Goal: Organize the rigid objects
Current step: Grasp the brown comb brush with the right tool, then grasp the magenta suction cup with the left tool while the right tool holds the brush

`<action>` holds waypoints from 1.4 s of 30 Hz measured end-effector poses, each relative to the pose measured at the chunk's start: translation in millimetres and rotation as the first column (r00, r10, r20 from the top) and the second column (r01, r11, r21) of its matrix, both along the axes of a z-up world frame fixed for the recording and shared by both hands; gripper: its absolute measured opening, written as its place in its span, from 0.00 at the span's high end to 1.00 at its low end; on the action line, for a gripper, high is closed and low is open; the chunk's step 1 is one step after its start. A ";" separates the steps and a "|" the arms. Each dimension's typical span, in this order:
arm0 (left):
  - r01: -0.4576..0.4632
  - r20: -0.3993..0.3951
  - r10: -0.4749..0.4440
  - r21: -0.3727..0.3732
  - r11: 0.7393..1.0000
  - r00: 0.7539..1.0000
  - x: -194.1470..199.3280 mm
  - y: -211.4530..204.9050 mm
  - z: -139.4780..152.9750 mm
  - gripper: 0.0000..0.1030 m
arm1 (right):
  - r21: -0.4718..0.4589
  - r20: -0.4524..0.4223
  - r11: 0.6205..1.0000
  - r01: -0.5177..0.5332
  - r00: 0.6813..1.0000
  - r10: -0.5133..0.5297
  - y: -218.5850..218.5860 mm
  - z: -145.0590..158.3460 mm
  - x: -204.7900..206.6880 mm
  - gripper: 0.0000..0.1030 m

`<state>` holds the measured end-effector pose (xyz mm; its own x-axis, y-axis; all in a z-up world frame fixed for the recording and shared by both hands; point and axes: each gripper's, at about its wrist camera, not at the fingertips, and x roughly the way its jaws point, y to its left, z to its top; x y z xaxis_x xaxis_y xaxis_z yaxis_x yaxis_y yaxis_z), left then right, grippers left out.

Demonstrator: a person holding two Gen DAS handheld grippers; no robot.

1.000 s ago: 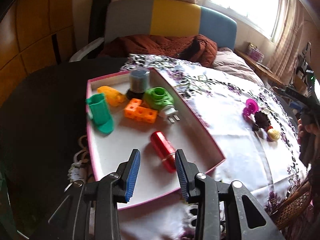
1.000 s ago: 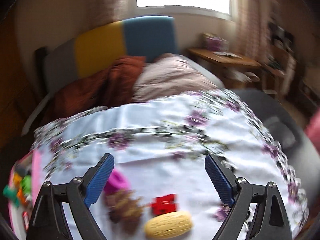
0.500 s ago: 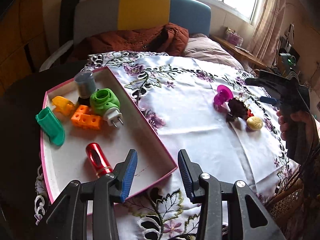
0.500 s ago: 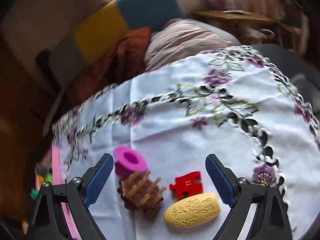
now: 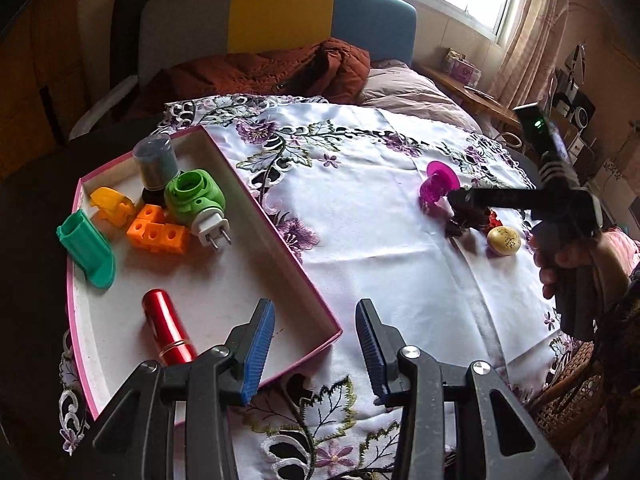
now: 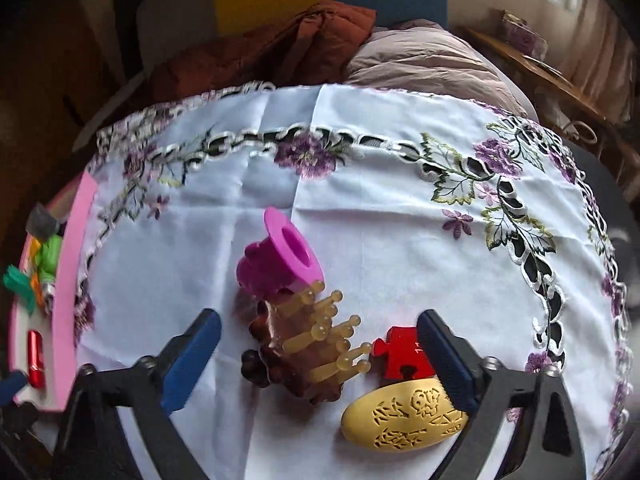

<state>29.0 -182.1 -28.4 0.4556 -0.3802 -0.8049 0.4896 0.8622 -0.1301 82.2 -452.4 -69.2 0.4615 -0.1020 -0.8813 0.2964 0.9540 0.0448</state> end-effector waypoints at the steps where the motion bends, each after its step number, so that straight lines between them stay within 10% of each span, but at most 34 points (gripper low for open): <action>1: 0.004 -0.001 -0.004 -0.002 1.000 1.000 0.5 -1.4 0.6 0.59 | -0.004 -0.026 1.000 -0.018 1.000 0.018 1.9 -3.0 1.4 0.58; 9: 0.046 0.005 -0.046 -0.009 0.999 0.999 12.6 -22.6 8.7 0.59 | 0.203 0.172 0.974 0.105 0.975 -0.141 -37.0 33.1 -25.4 0.59; 20: 0.230 0.015 -0.232 0.066 0.971 0.973 34.4 -105.1 0.0 0.59 | 0.231 0.270 0.912 0.339 0.878 -0.395 -78.4 52.0 -51.4 0.59; 42: 0.454 -0.019 -0.455 0.128 0.882 0.890 89.5 -244.9 -48.4 0.44 | 0.277 0.272 0.907 0.318 0.879 -0.391 -82.8 51.1 -51.0 0.59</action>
